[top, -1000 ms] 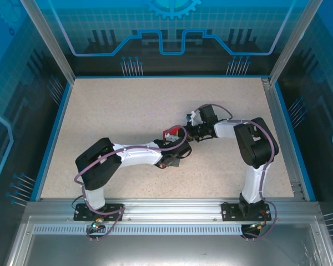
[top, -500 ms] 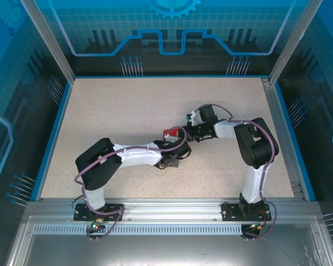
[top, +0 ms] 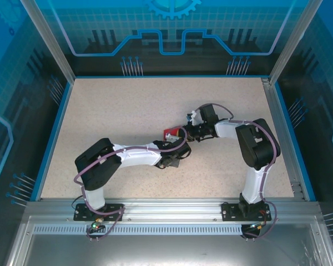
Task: Fold a paper plane with a square sheet of paper (pick it up from the middle)
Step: Fourth fold the wing at the center of the table.
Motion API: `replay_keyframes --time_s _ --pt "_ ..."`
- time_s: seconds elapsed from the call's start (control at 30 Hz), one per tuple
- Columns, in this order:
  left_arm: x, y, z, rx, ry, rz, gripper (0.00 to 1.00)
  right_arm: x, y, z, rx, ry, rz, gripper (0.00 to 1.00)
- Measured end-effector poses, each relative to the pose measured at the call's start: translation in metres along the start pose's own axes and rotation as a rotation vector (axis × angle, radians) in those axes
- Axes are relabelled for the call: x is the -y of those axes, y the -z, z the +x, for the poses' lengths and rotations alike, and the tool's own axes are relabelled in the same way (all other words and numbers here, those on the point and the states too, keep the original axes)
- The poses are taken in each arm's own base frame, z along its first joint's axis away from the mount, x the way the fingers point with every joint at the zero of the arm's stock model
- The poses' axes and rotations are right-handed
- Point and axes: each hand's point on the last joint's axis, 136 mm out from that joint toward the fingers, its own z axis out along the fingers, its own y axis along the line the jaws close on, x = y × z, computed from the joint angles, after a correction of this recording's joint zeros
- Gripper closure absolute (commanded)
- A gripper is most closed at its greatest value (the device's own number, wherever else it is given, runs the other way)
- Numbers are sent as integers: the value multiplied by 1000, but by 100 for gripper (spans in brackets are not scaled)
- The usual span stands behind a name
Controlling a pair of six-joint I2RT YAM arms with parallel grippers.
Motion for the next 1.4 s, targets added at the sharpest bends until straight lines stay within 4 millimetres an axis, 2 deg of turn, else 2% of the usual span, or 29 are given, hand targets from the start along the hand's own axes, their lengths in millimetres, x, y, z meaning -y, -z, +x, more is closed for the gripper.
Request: replay_keyframes --time_s 0.13,0.27,0.43,0.63,0.77,0.9,1.03,1.2,1.4 --pt "-1 5 -6 22 3 44 91 -5 9 -1 21 21 14 67" --pt "-4 10 -10 33 27 122 91 -5 31 1 73 31 43 54" --pt "-2 10 -11 19 61 247 92 -4 61 -1 153 34 79 51" --pt "4 5 -7 -13 98 377 92 -5 72 7 180 43 100 51" --pt "4 5 -6 -22 123 445 92 0 69 19 163 35 107 56" --pt "3 9 -8 -16 144 504 91 0 61 31 133 42 112 72" --pt "3 11 -8 -16 165 559 91 -6 53 38 110 55 106 83" --pt "-1 10 -6 -34 189 615 91 -18 43 45 94 90 85 90" --pt "2 17 -15 -40 220 705 91 -33 27 53 77 123 49 94"
